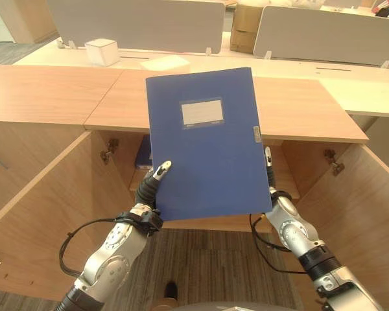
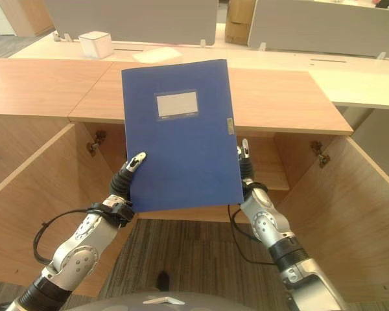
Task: Put the empty folder in the office cabinet
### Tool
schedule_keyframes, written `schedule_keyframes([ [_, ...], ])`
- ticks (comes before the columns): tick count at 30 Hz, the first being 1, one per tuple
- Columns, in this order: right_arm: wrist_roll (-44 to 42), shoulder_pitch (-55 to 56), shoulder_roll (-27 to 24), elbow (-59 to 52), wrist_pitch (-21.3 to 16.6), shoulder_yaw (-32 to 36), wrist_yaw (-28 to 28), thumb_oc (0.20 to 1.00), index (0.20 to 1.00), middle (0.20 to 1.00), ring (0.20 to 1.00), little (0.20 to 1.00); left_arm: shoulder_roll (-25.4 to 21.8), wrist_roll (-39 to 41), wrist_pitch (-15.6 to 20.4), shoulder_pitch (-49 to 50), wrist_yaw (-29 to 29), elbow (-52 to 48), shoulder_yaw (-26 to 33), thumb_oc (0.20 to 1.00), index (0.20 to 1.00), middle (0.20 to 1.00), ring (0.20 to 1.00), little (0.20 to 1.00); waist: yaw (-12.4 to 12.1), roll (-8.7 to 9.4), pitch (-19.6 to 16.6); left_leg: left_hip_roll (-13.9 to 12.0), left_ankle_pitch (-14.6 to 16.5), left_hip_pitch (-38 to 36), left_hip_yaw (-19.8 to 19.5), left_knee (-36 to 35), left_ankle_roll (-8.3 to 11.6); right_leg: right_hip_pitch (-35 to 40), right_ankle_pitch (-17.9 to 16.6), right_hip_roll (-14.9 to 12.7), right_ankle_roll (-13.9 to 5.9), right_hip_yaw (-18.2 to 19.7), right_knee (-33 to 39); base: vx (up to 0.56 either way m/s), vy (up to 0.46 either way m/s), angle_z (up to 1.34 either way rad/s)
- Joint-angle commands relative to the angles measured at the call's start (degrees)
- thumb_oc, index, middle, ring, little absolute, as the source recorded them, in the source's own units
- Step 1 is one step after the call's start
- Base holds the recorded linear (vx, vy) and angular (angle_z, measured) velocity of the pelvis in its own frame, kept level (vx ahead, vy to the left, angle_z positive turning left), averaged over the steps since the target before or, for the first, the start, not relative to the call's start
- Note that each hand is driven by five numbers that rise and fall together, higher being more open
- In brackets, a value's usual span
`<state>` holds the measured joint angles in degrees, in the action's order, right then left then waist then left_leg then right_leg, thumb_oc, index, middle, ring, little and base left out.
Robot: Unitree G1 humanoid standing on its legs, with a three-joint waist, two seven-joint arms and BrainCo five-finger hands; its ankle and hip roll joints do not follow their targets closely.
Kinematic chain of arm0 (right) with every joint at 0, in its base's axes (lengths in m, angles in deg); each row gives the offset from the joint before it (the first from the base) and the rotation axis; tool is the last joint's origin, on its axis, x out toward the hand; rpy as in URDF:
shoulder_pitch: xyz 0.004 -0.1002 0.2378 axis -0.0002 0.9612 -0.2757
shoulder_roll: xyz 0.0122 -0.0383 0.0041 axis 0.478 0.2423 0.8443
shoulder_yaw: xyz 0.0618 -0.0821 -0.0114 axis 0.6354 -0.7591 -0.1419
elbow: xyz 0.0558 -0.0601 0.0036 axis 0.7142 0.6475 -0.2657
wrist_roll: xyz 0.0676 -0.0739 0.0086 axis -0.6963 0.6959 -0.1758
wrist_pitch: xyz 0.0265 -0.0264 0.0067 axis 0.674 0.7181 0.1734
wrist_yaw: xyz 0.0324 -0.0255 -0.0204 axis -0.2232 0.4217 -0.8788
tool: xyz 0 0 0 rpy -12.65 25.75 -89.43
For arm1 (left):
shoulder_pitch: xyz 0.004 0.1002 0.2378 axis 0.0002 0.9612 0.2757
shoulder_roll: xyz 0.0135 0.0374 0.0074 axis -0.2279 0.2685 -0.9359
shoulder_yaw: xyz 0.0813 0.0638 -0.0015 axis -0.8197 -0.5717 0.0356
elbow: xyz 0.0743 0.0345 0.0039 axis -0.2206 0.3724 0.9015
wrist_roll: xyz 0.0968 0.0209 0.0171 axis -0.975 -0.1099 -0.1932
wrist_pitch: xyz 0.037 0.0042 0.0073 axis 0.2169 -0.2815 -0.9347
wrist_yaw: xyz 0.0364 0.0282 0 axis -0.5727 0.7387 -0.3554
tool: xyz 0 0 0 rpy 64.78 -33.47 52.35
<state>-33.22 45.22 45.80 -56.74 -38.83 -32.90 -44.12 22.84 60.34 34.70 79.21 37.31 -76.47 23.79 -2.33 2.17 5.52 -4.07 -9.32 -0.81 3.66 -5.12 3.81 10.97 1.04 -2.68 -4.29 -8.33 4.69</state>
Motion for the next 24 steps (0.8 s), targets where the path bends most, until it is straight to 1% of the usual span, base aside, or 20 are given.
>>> schedule_keyframes([
  [1, 1.55, -5.79, -0.1, -0.35, -5.22, 1.23, 3.68, 1.0, 1.0, 1.0, 1.0, 1.0, -1.22, -2.37, 2.79, -1.71, -0.48, -5.42, 2.46, 0.2, 0.2, 0.2, 0.2, 0.2, -0.26, 2.59, -1.96, -0.2, 11.58, -5.77, 1.88, 0.12, 1.57, -4.42, 0.56, -4.74, -4.3, -2.0, 0.31, 0.0, 0.0, 0.0],
  [2, 1.91, -6.65, 1.95, 0.25, -6.26, 2.58, 5.66, 1.0, 1.0, 1.0, 1.0, 1.0, -0.28, -3.41, 2.71, -1.17, -1.43, -5.37, 2.94, 0.2, 0.2, 0.2, 0.2, 0.2, -0.22, 2.49, -2.0, -0.19, 11.73, -5.9, 1.94, 0.12, 1.5, -4.37, 0.59, -4.73, -4.25, -1.85, 0.31, 0.0, 0.0, 0.0],
  [5, 2.43, -6.97, 3.82, -0.67, -6.63, 1.99, 6.47, 1.0, 1.0, 1.0, 1.0, 1.0, 0.96, -4.62, 2.65, -1.45, -2.3, -4.92, 3.22, 0.2, 0.2, 0.2, 0.2, 0.2, 0.12, 2.37, -1.88, -0.02, 11.88, -6.13, 2.14, 0.12, 1.41, -4.29, 0.56, -4.72, -4.12, -1.37, 0.31, 0.0, 0.0, 0.0],
  [12, 2.21, -6.46, 3.87, -4.99, -6.44, -0.65, 4.86, 1.0, 1.0, 1.0, 1.0, 1.0, 1.73, -6.43, 2.74, -2.08, -2.96, -4.58, 3.78, 0.2, 0.2, 0.2, 0.2, 0.2, 0.57, 2.38, -1.84, 0.01, 12.03, -6.44, 2.25, 0.12, 1.38, -4.28, 0.55, -4.8, -4.06, -1.12, 0.31, 0.01, 0.01, -0.06],
  [16, 2.44, -6.8, 3.19, -6.98, -7.02, -0.11, 4.45, 1.0, 1.0, 1.0, 1.0, 1.0, 1.7, -6.9, 2.86, -2.13, -2.87, -4.77, 4.17, 0.2, 0.2, 0.2, 0.2, 0.2, 0.67, 2.37, -1.77, 0.01, 12.01, -6.3, 2.17, 0.12, 1.38, -4.28, 0.56, -4.82, -4.09, -1.16, 0.31, 0.0, 0.0, 0.0],
  [17, 2.66, -7.25, 2.79, -8.34, -8.34, 1.82, 4.91, 1.0, 1.0, 1.0, 1.0, 1.0, 1.69, -7.34, 3.1, -1.78, -2.99, -5.09, 4.77, 0.2, 0.2, 0.2, 0.2, 0.2, 0.64, 2.43, -1.8, 0.01, 12.03, -6.26, 2.1, 0.12, 1.37, -4.22, 0.6, -4.86, -4.14, -1.18, 0.31, 0.0, 0.0, 0.0],
  [20, 2.51, -8.3, 3.06, -7.66, -11.11, 5.69, 7.28, 1.0, 1.0, 1.0, 1.0, 1.0, 1.93, -7.55, 3.42, -0.9, -3.16, -5.45, 5.46, 0.2, 0.2, 0.2, 0.2, 0.2, 0.56, 2.3, -1.94, 0.05, 12.2, -6.31, 1.99, 0.12, 1.3, -4.12, 0.71, -4.86, -4.15, -1.25, 0.31, 0.0, 0.0, 0.0],
  [22, 2.69, -8.73, 3.18, -7.28, -11.74, 7.04, 8.11, 1.0, 1.0, 1.0, 1.0, 1.0, 1.9, -7.68, 3.46, -0.61, -3.19, -5.57, 5.68, 0.2, 0.2, 0.2, 0.2, 0.2, 0.5, 2.31, -1.96, 0.06, 12.26, -6.35, 2.01, 0.12, 1.29, -4.08, 0.74, -4.83, -4.16, -1.26, 0.31, 0.0, 0.0, 0.0],
  [24, 3.51, -9.32, 3.24, -6.62, -13.11, 9.55, 10.48, 1.0, 1.0, 1.0, 1.0, 1.0, 1.92, -7.84, 3.49, 0.16, -3.39, -5.82, 6.2, 0.2, 0.2, 0.2, 0.2, 0.2, 0.39, 2.3, -2.02, 0.11, 12.41, -6.44, 1.97, 0.12, 1.24, -3.99, 0.85, -4.82, -4.2, -1.34, 0.31, 0.02, 0.007, 0.0],
])
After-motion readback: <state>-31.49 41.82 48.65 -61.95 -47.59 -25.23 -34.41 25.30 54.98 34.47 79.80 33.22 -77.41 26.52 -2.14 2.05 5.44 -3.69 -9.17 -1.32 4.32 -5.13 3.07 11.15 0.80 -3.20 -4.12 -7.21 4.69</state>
